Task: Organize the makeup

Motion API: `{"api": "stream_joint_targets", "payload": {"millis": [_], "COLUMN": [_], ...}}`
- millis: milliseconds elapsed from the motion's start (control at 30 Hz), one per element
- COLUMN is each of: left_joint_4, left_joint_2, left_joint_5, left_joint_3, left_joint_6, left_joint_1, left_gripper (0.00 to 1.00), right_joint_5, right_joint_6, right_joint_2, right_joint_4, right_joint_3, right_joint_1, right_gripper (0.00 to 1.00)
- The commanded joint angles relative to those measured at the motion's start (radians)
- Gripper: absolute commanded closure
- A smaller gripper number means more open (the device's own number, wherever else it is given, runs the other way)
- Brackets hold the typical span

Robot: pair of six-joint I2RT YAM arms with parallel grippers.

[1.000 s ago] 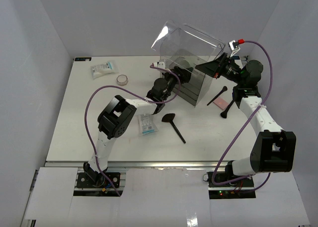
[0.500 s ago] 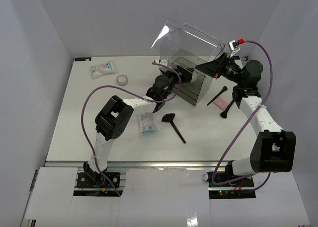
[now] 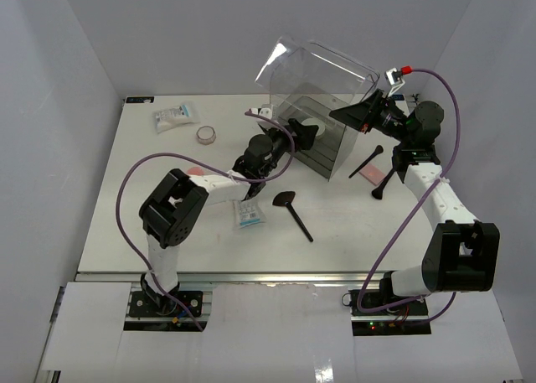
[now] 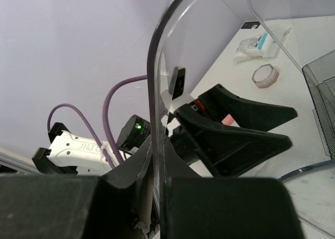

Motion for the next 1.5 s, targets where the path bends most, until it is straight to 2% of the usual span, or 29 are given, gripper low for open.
{"api": "stream_joint_targets", "payload": {"millis": [0, 100, 233, 333, 400, 467, 600, 700, 767, 967, 1033, 1167, 1467], "left_joint_4": [0.034, 0.006, -0.137, -0.342, -0.585, -0.737, -1.132, -1.375, -1.474, -1.58, -1.547, -1.5, -1.515], "left_joint_2": [-0.162, -0.241, -0.395, -0.502, -0.609, -0.743, -0.926, -1.015, -1.014, -0.782, -0.729, -0.708, -0.552], "left_joint_5": [0.013, 0.009, -0.016, -0.055, -0.077, -0.073, -0.052, -0.145, -0.198, -0.098, -0.047, -0.007, 0.058], "left_joint_3": [-0.101, -0.17, -0.274, -0.33, -0.378, -0.438, -0.496, -0.478, -0.449, -0.403, -0.416, -0.43, -0.369], "left_joint_6": [0.001, 0.002, -0.019, -0.06, -0.169, -0.232, -0.349, -0.363, -0.364, -0.442, -0.465, -0.509, -0.539], "left_joint_1": [-0.006, -0.005, 0.0, 0.016, 0.061, 0.105, 0.28, 0.398, 0.459, 0.611, 0.651, 0.687, 0.73], "left_gripper": [0.02, 0.03, 0.03, 0.03, 0.03, 0.04, 0.04, 0.02, 0.02, 0.02, 0.02, 0.02, 0.02], "right_joint_5": [-0.049, -0.051, -0.049, -0.047, -0.043, -0.041, -0.039, -0.038, -0.038, -0.04, -0.044, -0.051, -0.06], "right_joint_6": [-0.027, -0.038, -0.07, -0.091, -0.116, -0.132, -0.147, -0.142, -0.136, -0.129, -0.13, -0.13, -0.135], "right_joint_2": [-0.058, -0.062, -0.07, -0.075, -0.081, -0.084, -0.086, -0.084, -0.083, -0.092, -0.095, -0.096, -0.078], "right_joint_4": [0.083, 0.072, 0.05, 0.024, 0.002, -0.004, -0.002, 0.013, 0.024, 0.037, 0.038, 0.04, 0.042], "right_joint_3": [0.028, 0.025, 0.012, 0.004, -0.005, -0.017, -0.039, -0.055, -0.063, -0.077, -0.081, -0.084, -0.091], "right_joint_1": [0.003, 0.003, 0.003, 0.003, 0.001, 0.003, 0.003, 0.003, 0.003, 0.003, 0.003, 0.003, 0.003], "right_gripper": [0.92, 0.92, 0.92, 0.92, 0.92, 0.92, 0.92, 0.92, 0.92, 0.92, 0.92, 0.92, 0.92]}}
